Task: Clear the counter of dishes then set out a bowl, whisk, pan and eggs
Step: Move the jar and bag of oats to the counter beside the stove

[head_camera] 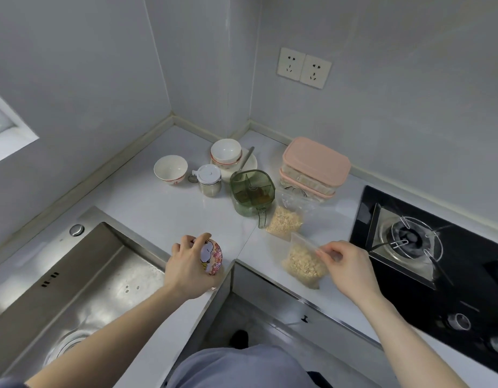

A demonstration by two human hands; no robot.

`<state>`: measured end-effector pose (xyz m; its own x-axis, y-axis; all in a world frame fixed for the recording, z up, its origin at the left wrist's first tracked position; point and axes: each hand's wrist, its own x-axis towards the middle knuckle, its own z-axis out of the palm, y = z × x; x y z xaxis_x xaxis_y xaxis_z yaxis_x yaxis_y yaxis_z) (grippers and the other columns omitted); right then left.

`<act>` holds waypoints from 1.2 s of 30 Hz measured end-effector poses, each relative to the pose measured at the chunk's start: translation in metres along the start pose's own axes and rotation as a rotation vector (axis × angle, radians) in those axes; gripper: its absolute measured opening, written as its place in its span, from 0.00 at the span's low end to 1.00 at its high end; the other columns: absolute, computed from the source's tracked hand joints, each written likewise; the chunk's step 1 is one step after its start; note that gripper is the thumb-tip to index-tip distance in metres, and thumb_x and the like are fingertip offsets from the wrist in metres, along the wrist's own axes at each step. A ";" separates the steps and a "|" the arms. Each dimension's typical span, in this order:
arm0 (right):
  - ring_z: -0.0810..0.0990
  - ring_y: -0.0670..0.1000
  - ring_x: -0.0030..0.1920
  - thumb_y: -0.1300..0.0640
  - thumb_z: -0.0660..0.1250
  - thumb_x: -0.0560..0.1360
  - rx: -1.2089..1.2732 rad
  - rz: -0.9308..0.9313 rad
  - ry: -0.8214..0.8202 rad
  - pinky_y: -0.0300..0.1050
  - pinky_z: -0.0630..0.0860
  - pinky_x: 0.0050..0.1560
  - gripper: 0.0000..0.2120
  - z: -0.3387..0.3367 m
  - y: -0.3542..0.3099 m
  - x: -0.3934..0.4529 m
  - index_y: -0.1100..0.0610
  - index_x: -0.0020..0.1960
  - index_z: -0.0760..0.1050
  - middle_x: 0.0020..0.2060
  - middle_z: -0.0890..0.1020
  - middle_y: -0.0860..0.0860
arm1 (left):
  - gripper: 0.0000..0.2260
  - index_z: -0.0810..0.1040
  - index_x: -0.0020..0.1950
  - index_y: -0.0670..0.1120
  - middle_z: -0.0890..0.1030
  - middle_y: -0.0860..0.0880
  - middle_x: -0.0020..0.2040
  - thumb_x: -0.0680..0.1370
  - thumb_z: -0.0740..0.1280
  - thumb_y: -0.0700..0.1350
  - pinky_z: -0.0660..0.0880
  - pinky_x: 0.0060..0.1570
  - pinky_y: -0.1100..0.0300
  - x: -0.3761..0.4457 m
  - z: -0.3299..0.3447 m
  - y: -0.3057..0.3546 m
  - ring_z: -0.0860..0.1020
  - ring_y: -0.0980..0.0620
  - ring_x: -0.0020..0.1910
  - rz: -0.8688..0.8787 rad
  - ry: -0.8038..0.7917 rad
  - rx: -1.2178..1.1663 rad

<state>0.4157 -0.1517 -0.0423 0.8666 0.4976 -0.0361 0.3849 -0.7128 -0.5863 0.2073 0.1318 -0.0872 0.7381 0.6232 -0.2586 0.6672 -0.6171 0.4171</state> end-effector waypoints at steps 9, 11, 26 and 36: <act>0.82 0.36 0.46 0.55 0.74 0.77 0.232 0.069 0.150 0.30 0.75 0.46 0.03 -0.073 0.023 -0.056 0.51 0.44 0.85 0.41 0.85 0.41 | 0.46 0.60 0.76 0.63 0.68 0.58 0.65 0.59 0.66 0.68 0.73 0.54 0.57 -0.048 -0.012 0.102 0.68 0.50 0.64 0.228 -0.063 -0.049; 0.81 0.36 0.47 0.55 0.74 0.77 0.234 0.072 0.178 0.27 0.74 0.47 0.03 -0.096 0.038 -0.075 0.51 0.44 0.85 0.41 0.85 0.40 | 0.46 0.59 0.76 0.63 0.68 0.59 0.65 0.59 0.68 0.68 0.73 0.54 0.58 -0.057 -0.006 0.136 0.69 0.50 0.64 0.298 -0.083 -0.032; 0.81 0.43 0.44 0.56 0.76 0.74 0.149 0.266 0.486 0.40 0.77 0.47 0.04 -0.286 0.231 -0.303 0.48 0.41 0.84 0.39 0.83 0.42 | 0.48 0.62 0.75 0.65 0.68 0.63 0.62 0.56 0.77 0.59 0.73 0.59 0.59 -0.213 0.118 0.421 0.69 0.56 0.62 0.828 -0.205 -0.099; 0.80 0.43 0.40 0.56 0.76 0.73 0.084 0.505 0.721 0.38 0.74 0.41 0.08 -0.367 0.334 -0.418 0.48 0.36 0.81 0.35 0.83 0.42 | 0.48 0.61 0.75 0.65 0.67 0.63 0.61 0.58 0.78 0.60 0.72 0.58 0.60 -0.293 0.191 0.579 0.68 0.56 0.61 1.136 -0.362 -0.028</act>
<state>0.2991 -0.7793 0.0738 0.9270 -0.3197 0.1959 -0.0979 -0.7106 -0.6967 0.3964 -0.5002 0.0639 0.8934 -0.4472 0.0425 -0.3854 -0.7144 0.5840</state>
